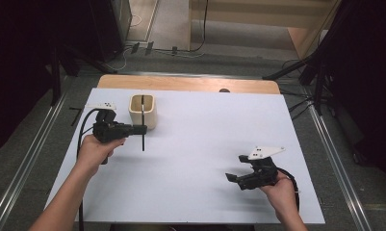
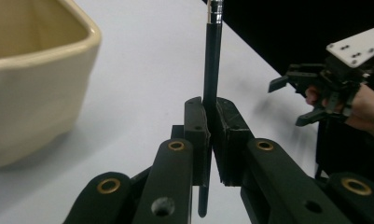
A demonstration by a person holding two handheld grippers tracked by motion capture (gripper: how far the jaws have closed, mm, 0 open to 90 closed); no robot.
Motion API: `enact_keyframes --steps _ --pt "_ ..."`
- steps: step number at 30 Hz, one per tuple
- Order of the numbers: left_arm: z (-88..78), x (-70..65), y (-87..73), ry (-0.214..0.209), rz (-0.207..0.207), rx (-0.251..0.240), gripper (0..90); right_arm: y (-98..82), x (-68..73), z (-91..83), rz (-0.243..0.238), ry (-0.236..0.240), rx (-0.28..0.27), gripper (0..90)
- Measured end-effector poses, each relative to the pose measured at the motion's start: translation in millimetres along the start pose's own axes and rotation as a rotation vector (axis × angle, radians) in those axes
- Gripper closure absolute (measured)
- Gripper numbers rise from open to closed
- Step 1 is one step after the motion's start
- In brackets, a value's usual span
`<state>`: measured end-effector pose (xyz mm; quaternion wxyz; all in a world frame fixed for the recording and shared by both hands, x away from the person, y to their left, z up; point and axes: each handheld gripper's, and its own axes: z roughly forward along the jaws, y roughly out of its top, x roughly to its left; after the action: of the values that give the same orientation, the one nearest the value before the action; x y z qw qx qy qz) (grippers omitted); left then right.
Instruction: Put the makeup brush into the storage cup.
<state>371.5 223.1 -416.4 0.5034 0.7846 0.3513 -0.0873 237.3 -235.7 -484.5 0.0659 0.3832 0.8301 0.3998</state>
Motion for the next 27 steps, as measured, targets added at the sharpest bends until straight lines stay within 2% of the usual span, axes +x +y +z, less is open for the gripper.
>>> enact_keyframes --steps 9,14,19,24,27 --pt "1.3 13.4 19.4 0.006 -0.011 0.036 84.9 1.9 2.3 -0.4 -0.008 -0.002 -0.018 13.9" --pt "-1.0 15.3 32.8 0.017 -0.012 0.023 84.9 2.3 1.4 -1.1 -0.010 -0.004 -0.027 13.9" --pt "-3.0 18.2 45.5 0.041 -0.015 0.033 84.9 1.5 1.1 -2.0 -0.005 -0.002 -0.023 13.9" --pt "-3.8 16.6 56.4 0.039 0.001 0.025 84.9 1.1 1.3 -2.0 -0.007 -0.001 -0.020 13.9" --pt "-2.7 21.0 60.4 0.045 -0.008 0.022 84.9 1.0 1.2 -1.8 -0.008 -0.001 -0.018 13.9"
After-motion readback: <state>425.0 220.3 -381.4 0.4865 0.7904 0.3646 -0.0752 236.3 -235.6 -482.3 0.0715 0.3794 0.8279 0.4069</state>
